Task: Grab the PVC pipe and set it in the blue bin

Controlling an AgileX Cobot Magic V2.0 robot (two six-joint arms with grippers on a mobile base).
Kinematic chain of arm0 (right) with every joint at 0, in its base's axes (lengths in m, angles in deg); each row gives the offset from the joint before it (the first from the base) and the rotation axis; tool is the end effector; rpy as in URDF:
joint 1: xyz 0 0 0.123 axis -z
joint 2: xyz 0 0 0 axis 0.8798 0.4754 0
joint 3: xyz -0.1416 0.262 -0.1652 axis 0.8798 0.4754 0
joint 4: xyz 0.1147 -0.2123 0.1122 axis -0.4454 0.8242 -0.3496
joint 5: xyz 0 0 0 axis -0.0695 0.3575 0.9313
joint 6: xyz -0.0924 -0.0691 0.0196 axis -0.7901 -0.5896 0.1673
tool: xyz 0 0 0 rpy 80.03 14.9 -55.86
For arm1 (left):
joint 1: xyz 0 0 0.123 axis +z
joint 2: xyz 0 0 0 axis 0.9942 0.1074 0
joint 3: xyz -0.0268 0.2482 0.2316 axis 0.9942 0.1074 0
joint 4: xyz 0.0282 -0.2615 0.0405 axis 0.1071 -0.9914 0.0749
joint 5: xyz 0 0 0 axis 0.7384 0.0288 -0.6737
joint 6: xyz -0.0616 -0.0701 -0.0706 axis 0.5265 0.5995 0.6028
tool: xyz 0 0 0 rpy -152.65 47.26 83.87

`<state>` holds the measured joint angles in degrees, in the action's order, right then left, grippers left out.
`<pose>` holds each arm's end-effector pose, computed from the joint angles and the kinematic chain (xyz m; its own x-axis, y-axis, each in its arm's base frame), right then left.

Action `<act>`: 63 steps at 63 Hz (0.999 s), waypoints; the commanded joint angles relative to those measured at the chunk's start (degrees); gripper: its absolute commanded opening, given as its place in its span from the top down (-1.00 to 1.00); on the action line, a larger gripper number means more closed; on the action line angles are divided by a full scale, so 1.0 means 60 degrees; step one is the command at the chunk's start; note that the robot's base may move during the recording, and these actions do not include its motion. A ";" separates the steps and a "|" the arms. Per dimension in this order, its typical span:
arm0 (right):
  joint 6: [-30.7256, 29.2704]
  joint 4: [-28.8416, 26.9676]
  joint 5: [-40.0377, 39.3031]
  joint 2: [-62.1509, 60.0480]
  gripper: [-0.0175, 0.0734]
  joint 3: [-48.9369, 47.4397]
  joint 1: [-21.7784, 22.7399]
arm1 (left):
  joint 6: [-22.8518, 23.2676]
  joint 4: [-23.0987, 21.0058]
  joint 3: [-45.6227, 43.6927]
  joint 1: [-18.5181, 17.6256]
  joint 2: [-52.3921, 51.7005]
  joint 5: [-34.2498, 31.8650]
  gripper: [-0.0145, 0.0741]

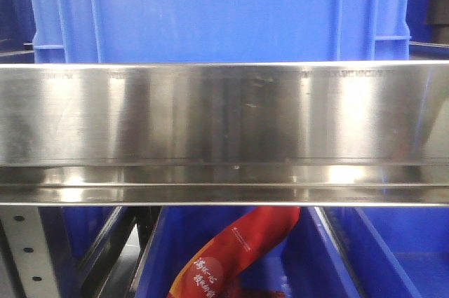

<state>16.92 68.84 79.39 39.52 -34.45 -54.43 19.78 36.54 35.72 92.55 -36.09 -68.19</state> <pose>0.0283 -0.0033 0.3055 0.2500 -0.0744 -0.9654 0.1337 0.9901 -0.0417 0.0382 0.0075 0.2302 0.1832 0.1847 -0.9656 -0.1958 0.9694 0.1483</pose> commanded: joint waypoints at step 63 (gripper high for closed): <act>0.0001 0.0049 -0.0429 -0.0665 0.97 0.1157 0.1354 | 0.0072 0.0009 -0.0012 -0.0078 -0.0043 -0.0101 0.92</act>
<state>16.92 68.84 78.58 35.68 -27.98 -46.53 19.78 36.54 35.72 92.55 -36.09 -68.19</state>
